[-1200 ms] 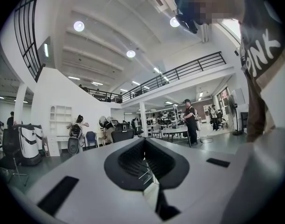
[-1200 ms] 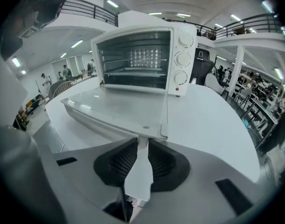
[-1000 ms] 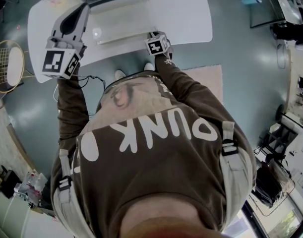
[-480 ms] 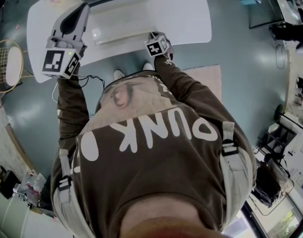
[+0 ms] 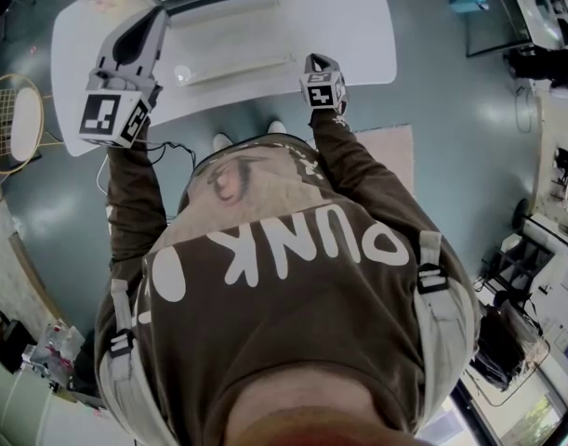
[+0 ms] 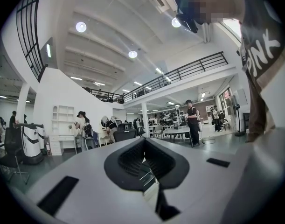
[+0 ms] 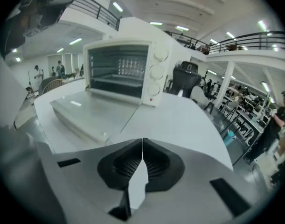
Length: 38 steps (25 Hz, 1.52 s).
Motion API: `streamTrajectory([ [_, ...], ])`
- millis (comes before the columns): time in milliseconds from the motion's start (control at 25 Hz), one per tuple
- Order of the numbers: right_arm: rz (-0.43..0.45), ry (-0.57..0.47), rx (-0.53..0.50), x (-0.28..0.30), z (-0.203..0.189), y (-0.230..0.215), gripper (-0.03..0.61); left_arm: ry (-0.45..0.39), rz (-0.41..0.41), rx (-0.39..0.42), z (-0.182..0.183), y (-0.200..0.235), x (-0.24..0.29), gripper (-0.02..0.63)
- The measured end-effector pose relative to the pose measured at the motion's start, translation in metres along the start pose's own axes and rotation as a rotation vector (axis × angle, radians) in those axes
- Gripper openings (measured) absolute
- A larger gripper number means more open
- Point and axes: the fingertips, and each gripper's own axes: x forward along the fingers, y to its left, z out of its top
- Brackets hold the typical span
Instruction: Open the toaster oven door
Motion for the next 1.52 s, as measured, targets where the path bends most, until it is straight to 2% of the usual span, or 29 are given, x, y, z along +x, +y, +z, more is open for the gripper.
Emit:
streamTrajectory([
  [80, -0.023, -0.125, 0.014, -0.019, 0.047, -0.021, 0.015, -0.001, 0.004, 0.0, 0.0, 0.001, 0.0, 0.003],
  [200, 0.003, -0.314, -0.044, -0.052, 0.127, -0.026, 0.015, -0.004, 0.004, 0.0, 0.0, 0.001, 0.0, 0.003],
  [360, 0.108, -0.503, -0.142, -0.103, 0.212, 0.007, 0.015, -0.008, 0.001, 0.003, 0.003, -0.001, 0.0, 0.003],
  [560, 0.252, -0.636, -0.215, -0.153, 0.27, 0.06, 0.017, -0.01, 0.005, 0.004, 0.004, -0.002, 0.0, 0.003],
  [760, 0.333, -0.703, -0.269, -0.187, 0.3, 0.089, 0.017, -0.006, 0.007, -0.002, 0.0, -0.004, -0.001, 0.003],
  [1000, 0.355, -0.755, -0.313, -0.206, 0.319, 0.1, 0.011, -0.005, 0.02, -0.004, -0.001, -0.001, -0.005, 0.003],
  [1520, 0.389, -0.737, -0.335, -0.208, 0.323, 0.104, 0.008, -0.004, 0.026, -0.001, -0.001, -0.001, -0.003, 0.003],
])
